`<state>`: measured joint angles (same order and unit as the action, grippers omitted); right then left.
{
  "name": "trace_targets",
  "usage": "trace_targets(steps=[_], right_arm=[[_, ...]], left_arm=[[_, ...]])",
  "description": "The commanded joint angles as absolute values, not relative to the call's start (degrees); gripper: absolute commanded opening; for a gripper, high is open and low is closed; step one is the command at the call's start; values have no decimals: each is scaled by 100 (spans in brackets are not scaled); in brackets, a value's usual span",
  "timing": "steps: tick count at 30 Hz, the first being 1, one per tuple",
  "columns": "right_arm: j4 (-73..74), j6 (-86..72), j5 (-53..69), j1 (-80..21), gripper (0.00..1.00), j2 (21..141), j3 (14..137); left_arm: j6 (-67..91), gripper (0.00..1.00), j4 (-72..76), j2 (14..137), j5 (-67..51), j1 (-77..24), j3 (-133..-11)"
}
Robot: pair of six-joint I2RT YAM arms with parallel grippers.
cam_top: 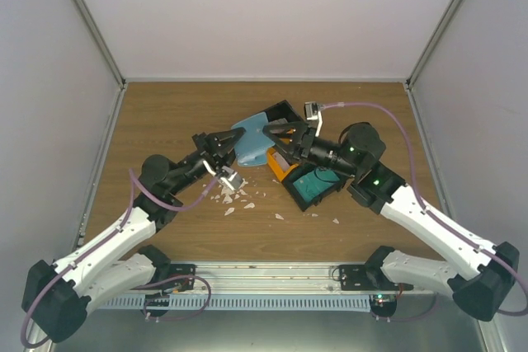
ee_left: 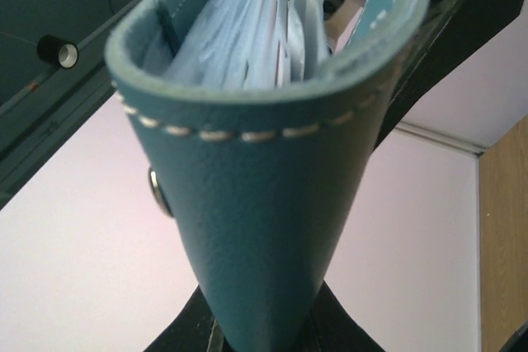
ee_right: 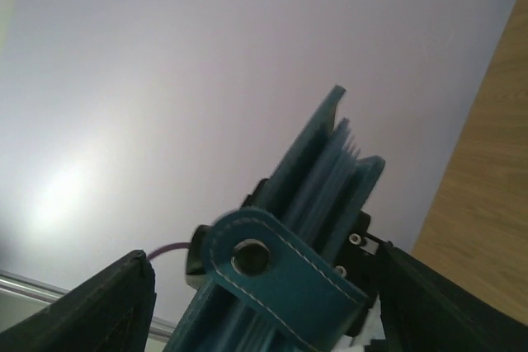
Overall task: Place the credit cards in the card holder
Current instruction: Turn over the card holder at the center of the board.
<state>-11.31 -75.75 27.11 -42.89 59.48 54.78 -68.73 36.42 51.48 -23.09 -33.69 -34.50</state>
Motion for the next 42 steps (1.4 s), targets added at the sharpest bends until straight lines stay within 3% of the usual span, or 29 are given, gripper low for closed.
trace_targets(steps=[1, 4, 8, 13, 15, 17, 18, 19, 26, 29, 33, 38, 42], right_arm=[[-766, -7506, 3056, -4395, 70, 6134, 5469], [-824, -7536, 3024, -4438, 66, 6109, 5309], [-1200, -7721, 3239, -4449, 51, 6159, 5133], [-1474, -7631, 3513, -4458, 23, 6341, 5244], [-1473, -7537, 3481, -4446, 14, 6359, 5288], [-1499, -7336, 3491, -4399, 10, 6387, 5350], [-1400, -7192, 3453, -4362, 9, 6383, 5404], [-1319, -7013, 3384, -4326, 9, 6351, 5445], [2, -5699, 1852, -4004, 10, 5641, 5585], [506, -5048, 983, -3999, 11, 5280, 5554], [805, -4373, 835, -3999, 13, 5244, 5354], [612, -4185, 1607, -4088, 16, 5828, 4823], [-270, -4419, 1781, -4349, 17, 6264, 4175]], left_arm=[[-6895, 4, 4113, 5226, -2369, -3349, -3695], [-6826, 7, 4155, 5271, -2362, -3349, -3757], [-6779, 12, 4188, 5343, -2274, -3349, -3788], [-6689, 24, 4248, 5366, -2239, -3349, -3736], [-6535, 37, 4262, 5369, -2236, -3349, -3748], [-6357, 64, 4252, 5349, -2133, -3349, -3757], [-6189, 96, 4205, 5319, -2029, -3349, -3784], [-5966, 99, 4048, 5271, -1929, -3351, -3839], [-3267, 99, 2784, 4458, -1768, -3357, -3801], [-579, 99, 2536, 4158, -620, -3357, -3744], [1295, 99, 353, 4071, 380, -3349, -4486], [2503, 99, -1179, 4209, -734, -3340, -4689], [3185, 99, -1076, 4375, -1685, -3340, -3796]])
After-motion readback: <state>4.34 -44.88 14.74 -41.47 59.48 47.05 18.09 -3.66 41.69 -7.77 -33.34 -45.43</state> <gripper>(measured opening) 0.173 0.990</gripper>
